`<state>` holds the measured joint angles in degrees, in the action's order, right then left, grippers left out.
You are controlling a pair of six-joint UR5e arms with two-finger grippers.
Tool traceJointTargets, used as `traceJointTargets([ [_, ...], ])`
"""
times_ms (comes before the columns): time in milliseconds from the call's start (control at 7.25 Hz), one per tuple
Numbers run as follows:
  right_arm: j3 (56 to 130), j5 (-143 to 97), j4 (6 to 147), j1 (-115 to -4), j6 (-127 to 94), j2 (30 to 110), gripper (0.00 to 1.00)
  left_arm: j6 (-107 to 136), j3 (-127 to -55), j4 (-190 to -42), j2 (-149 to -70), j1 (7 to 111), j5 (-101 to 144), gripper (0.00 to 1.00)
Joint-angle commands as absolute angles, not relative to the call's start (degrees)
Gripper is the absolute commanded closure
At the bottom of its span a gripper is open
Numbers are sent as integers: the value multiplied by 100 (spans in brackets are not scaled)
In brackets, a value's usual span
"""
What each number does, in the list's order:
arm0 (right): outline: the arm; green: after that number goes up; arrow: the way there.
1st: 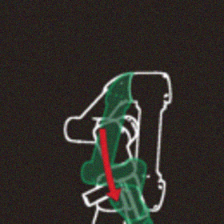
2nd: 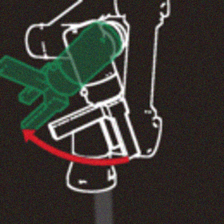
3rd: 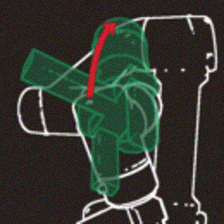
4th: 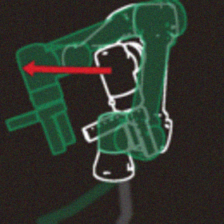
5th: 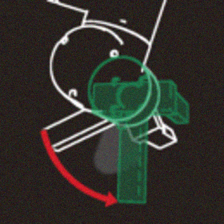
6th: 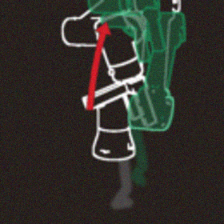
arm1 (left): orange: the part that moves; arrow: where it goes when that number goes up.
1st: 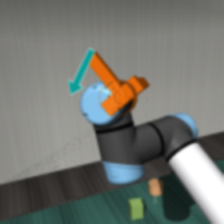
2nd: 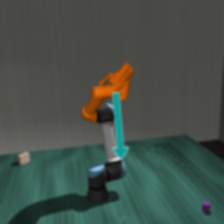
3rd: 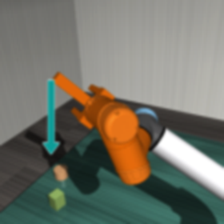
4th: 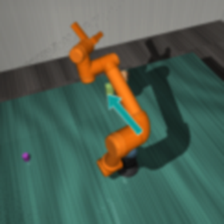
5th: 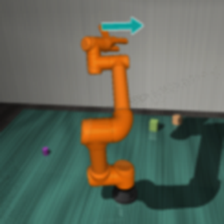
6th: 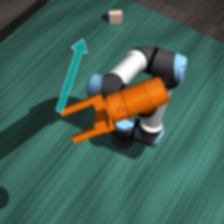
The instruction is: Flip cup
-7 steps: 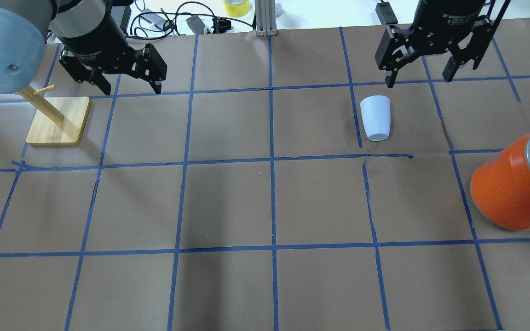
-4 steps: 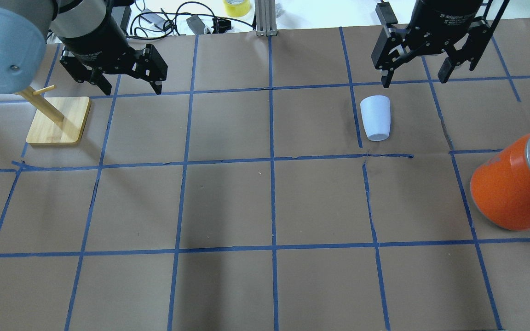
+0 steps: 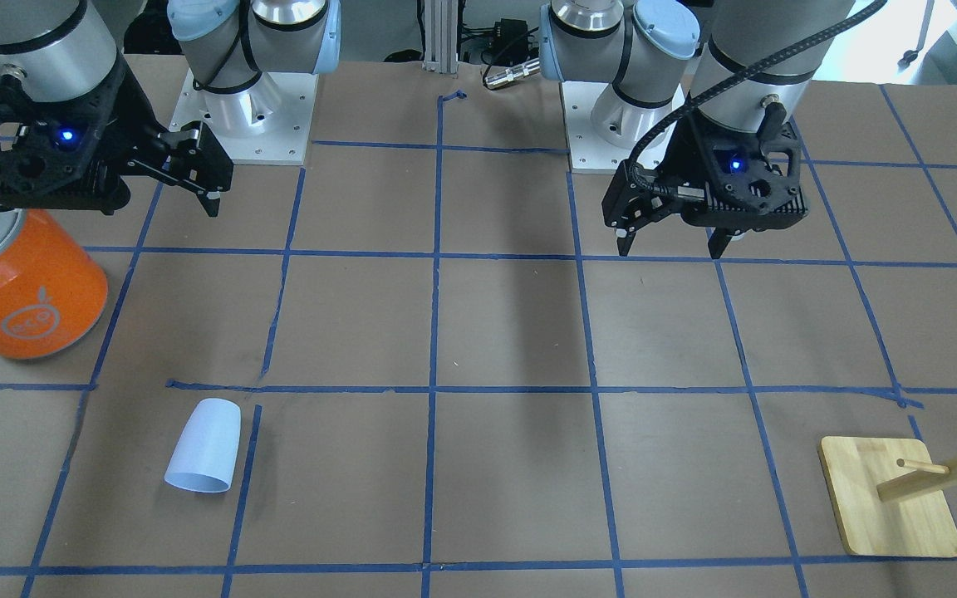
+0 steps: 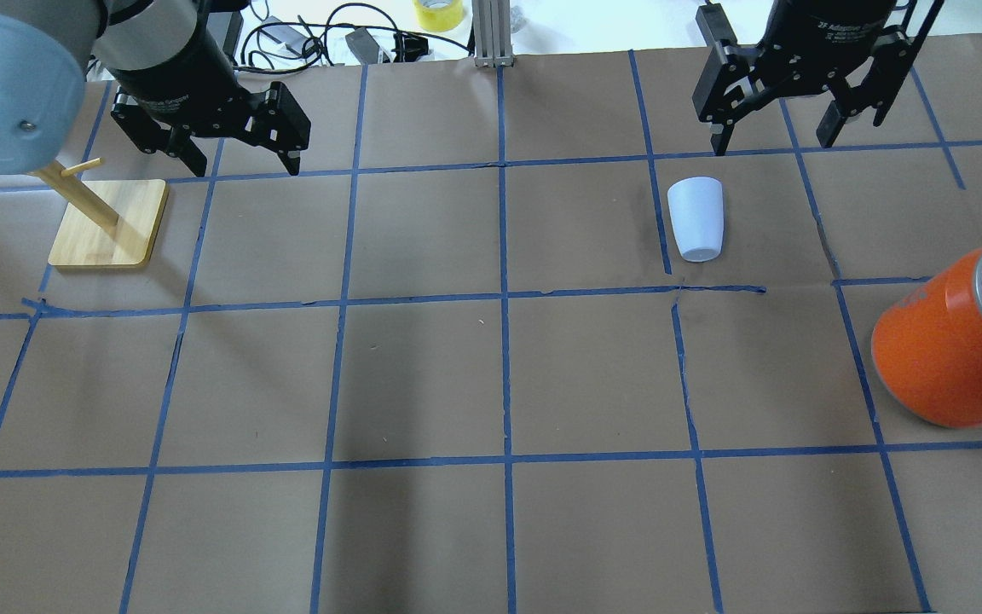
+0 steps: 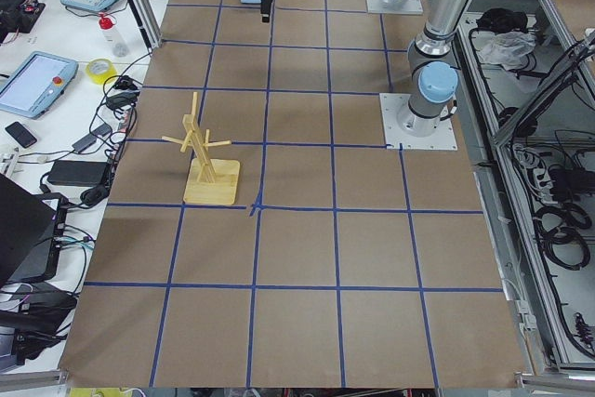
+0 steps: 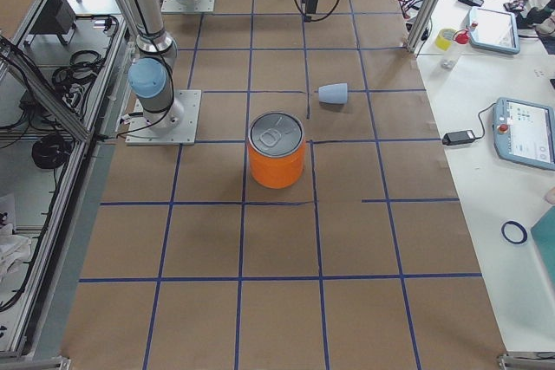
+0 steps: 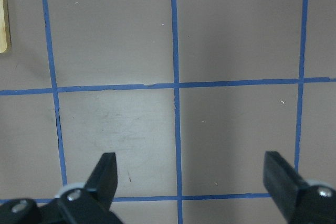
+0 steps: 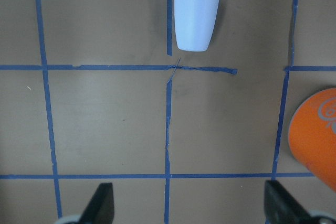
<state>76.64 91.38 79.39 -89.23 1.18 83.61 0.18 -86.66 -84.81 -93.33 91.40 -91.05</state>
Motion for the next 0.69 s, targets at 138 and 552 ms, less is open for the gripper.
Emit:
traceJointTargets([
  [138,7751,9080,8602,-8657,97,8158,0,18,-8666,-8481,-9334,9132,-9105,0],
  [552,7778,9036,9848,-8657,18,7167,0,18,-8666,-8481,-9334,9132,-9105,0],
])
